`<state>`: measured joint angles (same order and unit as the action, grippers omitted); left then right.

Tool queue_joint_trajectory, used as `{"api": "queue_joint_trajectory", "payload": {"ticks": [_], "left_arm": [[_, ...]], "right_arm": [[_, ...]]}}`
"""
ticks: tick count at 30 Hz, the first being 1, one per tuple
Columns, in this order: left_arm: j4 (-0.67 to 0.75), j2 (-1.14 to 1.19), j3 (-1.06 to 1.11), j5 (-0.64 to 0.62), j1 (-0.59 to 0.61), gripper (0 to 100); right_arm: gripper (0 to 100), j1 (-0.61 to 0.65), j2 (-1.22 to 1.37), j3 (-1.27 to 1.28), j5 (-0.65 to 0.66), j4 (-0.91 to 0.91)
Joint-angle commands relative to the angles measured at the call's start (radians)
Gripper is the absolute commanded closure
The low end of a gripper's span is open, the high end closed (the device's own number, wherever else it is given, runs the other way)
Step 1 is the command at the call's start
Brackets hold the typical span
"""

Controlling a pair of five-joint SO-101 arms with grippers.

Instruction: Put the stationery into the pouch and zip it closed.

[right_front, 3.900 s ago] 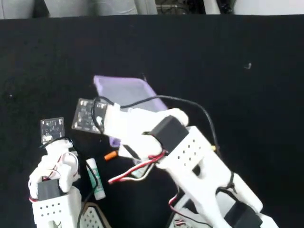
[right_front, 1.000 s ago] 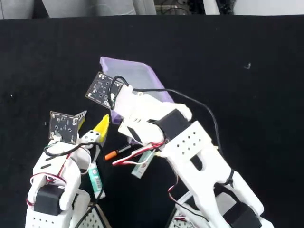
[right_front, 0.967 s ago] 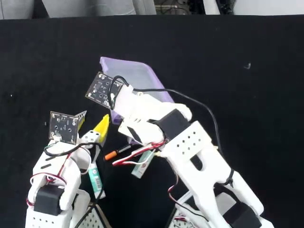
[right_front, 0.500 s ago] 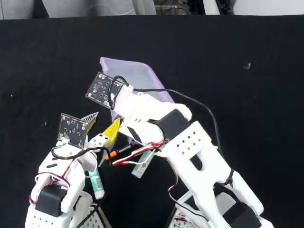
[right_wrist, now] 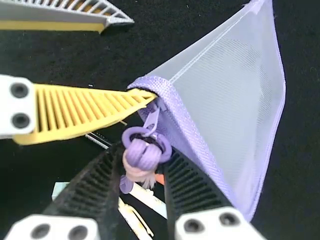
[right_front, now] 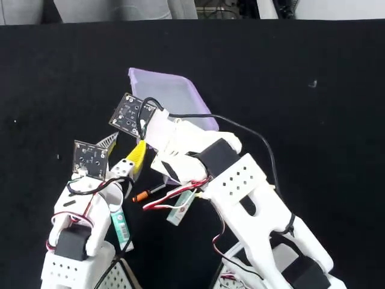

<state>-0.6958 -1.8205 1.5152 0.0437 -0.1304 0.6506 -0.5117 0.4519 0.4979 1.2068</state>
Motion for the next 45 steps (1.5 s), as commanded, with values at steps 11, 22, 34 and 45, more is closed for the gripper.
{"api": "queue_joint_trajectory", "payload": {"ticks": [11, 22, 34, 45], "left_arm": [[0.173, -0.002, 0.119, -0.008, -0.022, 79], [0.218, -0.002, 0.159, -0.008, -0.143, 98], [0.213, -0.003, 0.159, -0.008, -0.139, 97], [0.216, -0.003, 0.157, -0.015, 0.058, 97]], "right_arm": [[98.7, -0.009, -0.024, -0.007, -0.009, -0.014], [98.7, -0.009, -0.025, 0.018, -0.005, -0.014], [98.7, -0.029, -0.025, 0.019, -0.008, -0.014], [98.7, -0.235, -0.025, 0.018, -0.003, -0.014]]}}
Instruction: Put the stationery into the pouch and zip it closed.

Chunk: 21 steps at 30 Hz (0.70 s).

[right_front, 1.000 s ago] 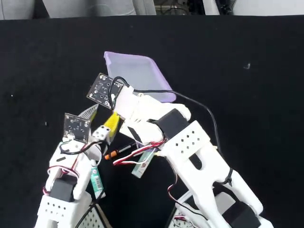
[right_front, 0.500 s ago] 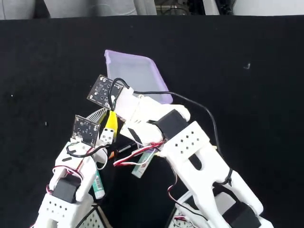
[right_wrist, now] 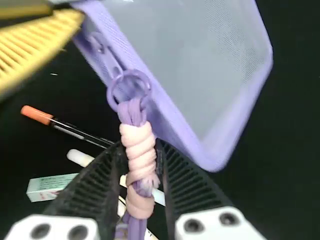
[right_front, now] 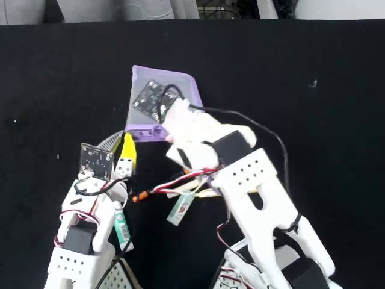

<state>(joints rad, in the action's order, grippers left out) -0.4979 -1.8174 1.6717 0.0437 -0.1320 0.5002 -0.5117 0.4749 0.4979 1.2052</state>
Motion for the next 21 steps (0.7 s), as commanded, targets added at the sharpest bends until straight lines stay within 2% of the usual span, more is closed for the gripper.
{"api": "queue_joint_trajectory", "payload": {"ticks": [1, 8, 13, 21], "left_arm": [[0.018, -0.006, 0.001, -0.015, 0.067, 97], [0.018, -0.006, 0.001, -0.015, 0.084, 97], [0.018, -0.006, 0.001, -0.015, 0.139, 97], [0.018, -0.006, 0.002, -0.015, 0.142, 97]], "right_arm": [[98.7, -0.101, -0.025, -0.007, -0.002, -0.012], [98.7, -0.192, -0.025, -0.01, 0.038, -0.005], [98.7, -0.281, -0.019, -0.027, 0.066, 0.008], [98.7, -0.427, -0.019, -0.065, 0.069, 0.009]]}}
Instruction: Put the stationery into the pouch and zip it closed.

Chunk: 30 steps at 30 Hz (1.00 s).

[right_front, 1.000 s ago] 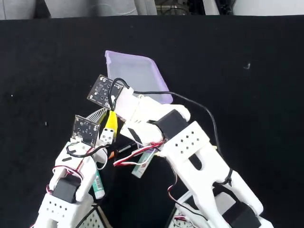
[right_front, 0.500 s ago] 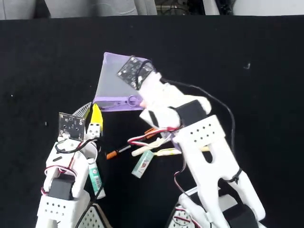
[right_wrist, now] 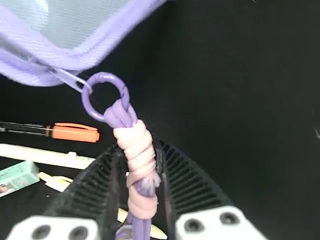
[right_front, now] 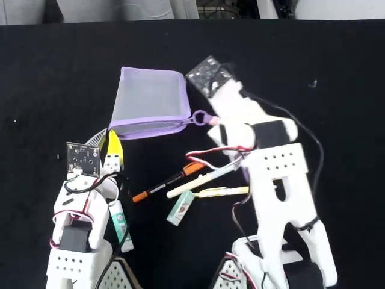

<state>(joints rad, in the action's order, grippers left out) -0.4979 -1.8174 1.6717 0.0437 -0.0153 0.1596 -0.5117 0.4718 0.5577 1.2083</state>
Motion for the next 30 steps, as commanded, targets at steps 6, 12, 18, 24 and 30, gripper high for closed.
{"api": "queue_joint_trajectory", "payload": {"ticks": [6, 12, 18, 24, 30], "left_arm": [[0.018, -0.006, 0.007, -0.015, 0.016, 97], [0.018, -0.006, 0.027, -0.009, -0.028, 95], [0.011, 0.0, 0.028, -0.101, -0.024, 71], [0.012, 0.0, 0.028, -0.135, -0.025, 70], [0.02, 0.002, 0.028, -0.129, -0.028, 70]], "right_arm": [[98.7, -0.064, -0.024, -0.062, 0.009, 0.02], [98.7, -0.058, -0.024, -0.062, 0.009, 0.025], [98.7, -0.058, -0.024, -0.062, 0.009, 0.026], [98.7, -0.058, -0.024, -0.062, 0.009, 0.026], [98.7, -0.058, -0.024, -0.062, 0.009, 0.026]]}}
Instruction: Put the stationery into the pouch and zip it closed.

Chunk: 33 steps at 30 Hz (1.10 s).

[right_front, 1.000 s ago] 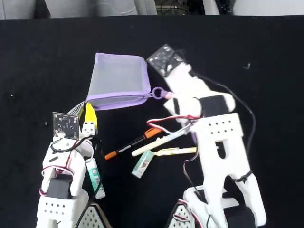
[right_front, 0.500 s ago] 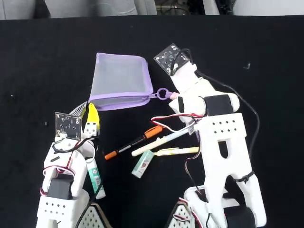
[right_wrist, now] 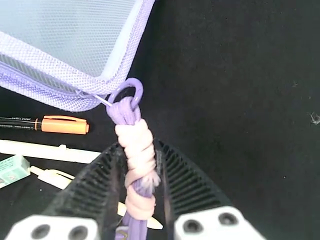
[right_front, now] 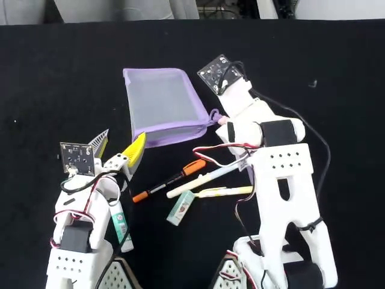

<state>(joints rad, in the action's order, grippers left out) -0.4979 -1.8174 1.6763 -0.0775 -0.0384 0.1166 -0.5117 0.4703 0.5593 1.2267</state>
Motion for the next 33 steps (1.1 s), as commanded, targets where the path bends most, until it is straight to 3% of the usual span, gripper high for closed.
{"api": "queue_joint_trajectory", "payload": {"ticks": [1, 7, 13, 22, 26, 33], "left_arm": [[0.02, 0.002, 0.024, 0.008, -0.008, 70], [0.011, 0.002, 0.024, 0.043, -0.012, 70], [-0.031, 0.0, 0.024, 0.051, -0.128, 70], [-0.094, -0.003, 0.018, 0.051, -0.13, 70], [-0.11, -0.002, 0.012, 0.051, -0.208, 70], [-0.109, -0.002, 0.018, 0.051, -0.219, 70]], "right_arm": [[98.7, -0.015, -0.024, -0.061, 0.008, 0.008], [98.7, -0.015, -0.024, -0.061, 0.008, 0.008], [98.7, -0.015, -0.024, -0.062, 0.008, 0.005], [98.7, -0.014, -0.024, -0.068, 0.002, 0.0], [98.7, 0.044, -0.025, -0.114, -0.026, 0.008], [98.7, 0.175, -0.025, -0.194, -0.063, 0.057]]}}
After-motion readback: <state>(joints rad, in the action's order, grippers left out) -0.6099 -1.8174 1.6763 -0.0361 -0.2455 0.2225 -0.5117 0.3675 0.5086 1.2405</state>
